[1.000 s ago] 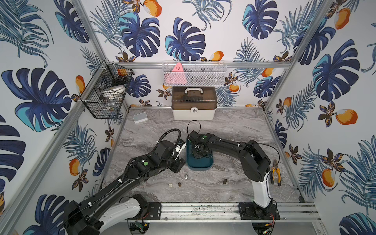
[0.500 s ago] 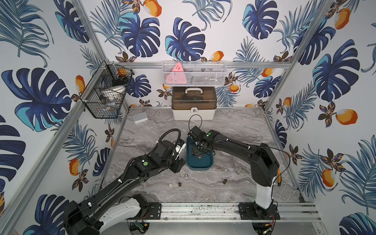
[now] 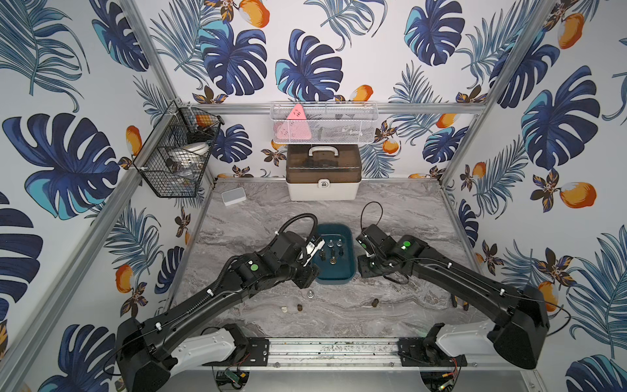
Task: Put the chess pieces into the storage box
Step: Pick up the chess piece at the center of the board.
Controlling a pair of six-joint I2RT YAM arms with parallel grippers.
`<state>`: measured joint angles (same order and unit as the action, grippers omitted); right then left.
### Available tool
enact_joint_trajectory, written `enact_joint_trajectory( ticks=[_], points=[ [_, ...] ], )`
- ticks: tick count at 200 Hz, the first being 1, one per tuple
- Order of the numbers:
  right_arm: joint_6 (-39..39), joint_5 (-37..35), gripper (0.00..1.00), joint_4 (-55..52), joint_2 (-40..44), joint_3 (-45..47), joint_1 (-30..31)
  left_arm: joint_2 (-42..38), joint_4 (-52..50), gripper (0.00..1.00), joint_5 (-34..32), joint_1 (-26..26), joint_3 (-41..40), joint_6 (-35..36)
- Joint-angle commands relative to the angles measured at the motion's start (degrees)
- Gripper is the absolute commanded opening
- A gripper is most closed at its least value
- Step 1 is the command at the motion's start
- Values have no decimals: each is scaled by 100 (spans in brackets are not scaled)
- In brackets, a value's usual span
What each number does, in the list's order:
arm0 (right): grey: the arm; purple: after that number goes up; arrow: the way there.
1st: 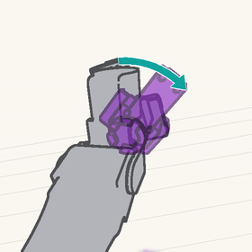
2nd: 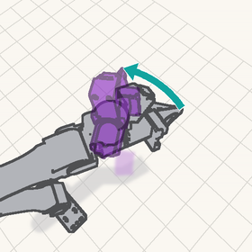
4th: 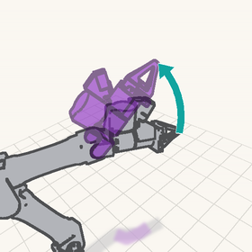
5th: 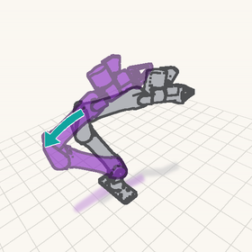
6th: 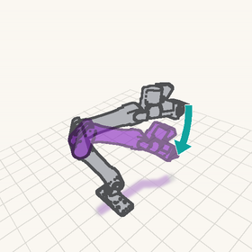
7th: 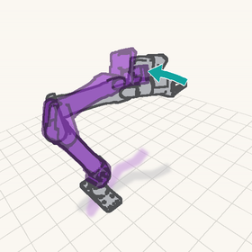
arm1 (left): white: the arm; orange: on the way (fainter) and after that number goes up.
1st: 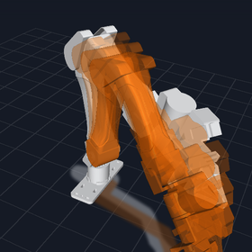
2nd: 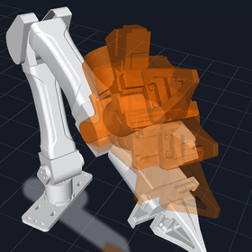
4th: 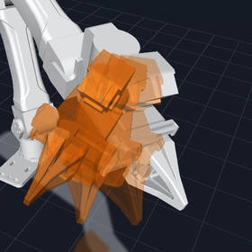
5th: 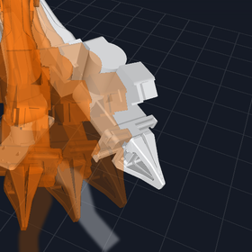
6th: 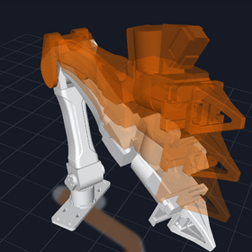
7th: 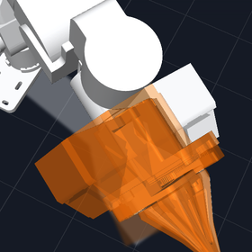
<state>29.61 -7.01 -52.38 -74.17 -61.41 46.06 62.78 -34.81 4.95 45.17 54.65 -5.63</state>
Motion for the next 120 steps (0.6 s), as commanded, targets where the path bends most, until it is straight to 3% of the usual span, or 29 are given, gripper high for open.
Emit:
enact_joint_trajectory(
  ticks=[1, 50, 120],
  points=[
    [397, 218, 49, -361, 512, 387, 9, 134, -16, 59, 288, 243, -29, 241],
    [994, 234, 46, -524, 1230, 1308, 135, 252, 190, 59, 406, 839, -235, 290],
    [751, 379, 42, 244, 649, 1621, 235, 248, 122, 58, 594, 880, -266, 434]
  ],
)
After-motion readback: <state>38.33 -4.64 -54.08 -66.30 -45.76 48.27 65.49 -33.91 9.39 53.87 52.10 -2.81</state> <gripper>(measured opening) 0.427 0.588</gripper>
